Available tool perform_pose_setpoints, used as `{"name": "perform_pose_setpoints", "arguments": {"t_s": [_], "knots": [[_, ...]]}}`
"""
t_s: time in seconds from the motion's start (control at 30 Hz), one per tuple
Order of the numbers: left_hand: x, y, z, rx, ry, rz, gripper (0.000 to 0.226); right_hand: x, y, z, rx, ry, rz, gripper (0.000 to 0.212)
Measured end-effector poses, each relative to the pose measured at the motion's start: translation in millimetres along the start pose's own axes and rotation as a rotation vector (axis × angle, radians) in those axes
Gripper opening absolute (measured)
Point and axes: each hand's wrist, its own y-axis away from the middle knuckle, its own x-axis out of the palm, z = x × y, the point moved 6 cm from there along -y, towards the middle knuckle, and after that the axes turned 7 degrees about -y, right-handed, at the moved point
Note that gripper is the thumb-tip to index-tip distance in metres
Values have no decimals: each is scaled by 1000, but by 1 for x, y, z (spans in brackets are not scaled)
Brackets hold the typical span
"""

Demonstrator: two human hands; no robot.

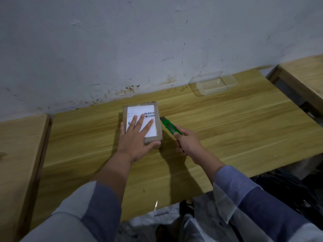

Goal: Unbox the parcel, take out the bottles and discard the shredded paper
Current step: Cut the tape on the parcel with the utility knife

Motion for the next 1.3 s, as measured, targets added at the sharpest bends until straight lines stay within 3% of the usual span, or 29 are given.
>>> {"name": "perform_pose_setpoints", "arguments": {"t_s": [0.33,1.1,1.3], "knots": [[1,0,0,-3,6,-11,98,-6,22,-10,-42,73,14,42],[-1,2,-4,-24,-7,1,90,-20,61,-37,34,-16,82,41],[-1,-8,-13,-84,4,5,95,-45,46,-24,3,-3,-15,39]]}}
